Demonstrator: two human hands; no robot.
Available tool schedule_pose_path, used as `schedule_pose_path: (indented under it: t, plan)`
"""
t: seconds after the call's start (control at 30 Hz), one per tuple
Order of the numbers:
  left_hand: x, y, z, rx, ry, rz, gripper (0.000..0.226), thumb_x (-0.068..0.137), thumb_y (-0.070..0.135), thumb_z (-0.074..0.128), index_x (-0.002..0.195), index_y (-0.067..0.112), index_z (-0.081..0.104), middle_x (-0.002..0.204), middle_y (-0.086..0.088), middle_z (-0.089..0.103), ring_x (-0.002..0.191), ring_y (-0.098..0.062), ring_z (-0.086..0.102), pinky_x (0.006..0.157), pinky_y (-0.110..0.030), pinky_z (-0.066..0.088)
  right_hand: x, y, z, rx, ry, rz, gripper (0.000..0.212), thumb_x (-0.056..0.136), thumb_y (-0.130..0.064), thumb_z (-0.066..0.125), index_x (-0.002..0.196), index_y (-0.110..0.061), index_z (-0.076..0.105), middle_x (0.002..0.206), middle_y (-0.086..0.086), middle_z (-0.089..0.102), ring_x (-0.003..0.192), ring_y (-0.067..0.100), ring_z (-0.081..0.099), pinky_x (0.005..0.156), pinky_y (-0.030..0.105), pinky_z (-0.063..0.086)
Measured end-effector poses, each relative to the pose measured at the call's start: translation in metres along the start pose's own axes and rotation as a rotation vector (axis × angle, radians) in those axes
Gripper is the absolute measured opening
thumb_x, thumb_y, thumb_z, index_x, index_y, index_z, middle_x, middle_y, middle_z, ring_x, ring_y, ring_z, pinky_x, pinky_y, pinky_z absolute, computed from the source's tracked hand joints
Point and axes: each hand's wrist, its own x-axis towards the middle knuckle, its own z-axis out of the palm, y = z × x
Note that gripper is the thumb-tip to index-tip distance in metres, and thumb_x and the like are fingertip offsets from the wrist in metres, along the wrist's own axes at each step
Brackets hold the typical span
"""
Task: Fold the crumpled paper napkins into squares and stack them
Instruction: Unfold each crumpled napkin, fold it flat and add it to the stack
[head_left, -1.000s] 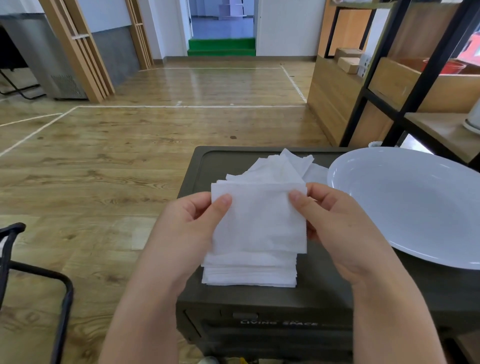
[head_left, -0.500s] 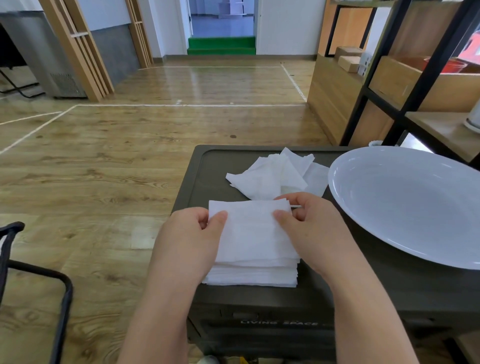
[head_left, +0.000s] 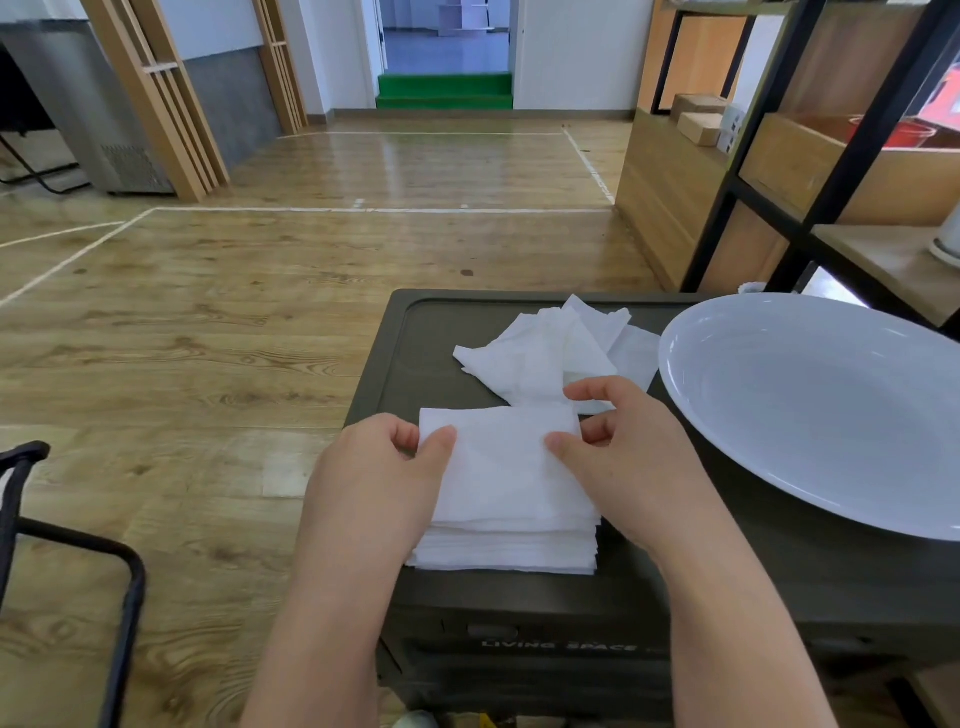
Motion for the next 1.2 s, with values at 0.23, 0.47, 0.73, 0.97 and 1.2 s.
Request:
schedule_pose_path:
  t: [0.23,0.47,0.73,0.97,1.2]
  plan:
    - [-0.009,0.007,-0.006,0.069,0.263,0.138,0.019,0.087,0.044,0.059,0.091,0.028,0.051,0.076,0.012,0.045,0.067,-0.006,0.048,0.055,-0.028,0.034,-0.009,-0.008,0.003,-0.116,0.263,-0.016,0.036,0.087,-0.04,0.063,0.118,-0.03,0.047,0.088,-0.009,0.053,0.077,0.006,0.053,0.067,0.021,0.043]
    - [-0.007,0.013,0.026,0.139,0.117,0.384,0.004,0.091,0.03,0.055,0.09,0.027,0.057,0.084,0.008,0.047,0.078,-0.014,0.053,0.058,-0.029,0.036,-0.017,-0.023,0.046,-0.224,0.243,-0.174,0.018,0.091,-0.034,0.053,0.107,-0.028,0.046,0.095,-0.009,0.046,0.08,0.011,0.041,0.065,0.027,0.03]
    - [0.001,-0.003,0.024,0.087,0.116,0.237,0.009,0.091,0.035,0.054,0.086,0.029,0.057,0.077,0.007,0.047,0.07,-0.01,0.048,0.05,-0.024,0.03,0.002,0.005,0.026,-0.229,0.229,-0.002,0.018,0.091,-0.037,0.056,0.098,-0.025,0.045,0.091,-0.007,0.055,0.079,0.011,0.05,0.064,0.025,0.038]
    - [0.003,-0.013,0.015,0.042,0.116,0.179,0.01,0.091,0.033,0.055,0.082,0.03,0.057,0.071,0.005,0.053,0.064,-0.009,0.049,0.049,-0.025,0.032,0.006,0.015,0.02,-0.2,0.186,0.028,0.023,0.09,-0.042,0.056,0.098,-0.023,0.048,0.081,-0.014,0.051,0.071,0.004,0.05,0.057,0.021,0.038]
    - [-0.001,-0.011,0.017,0.016,0.118,0.149,0.01,0.092,0.033,0.055,0.082,0.029,0.056,0.072,0.005,0.054,0.065,-0.009,0.05,0.048,-0.025,0.032,0.009,0.013,0.022,-0.251,0.117,0.054,0.02,0.093,-0.041,0.052,0.098,-0.022,0.046,0.078,-0.01,0.051,0.067,0.003,0.049,0.052,0.019,0.035]
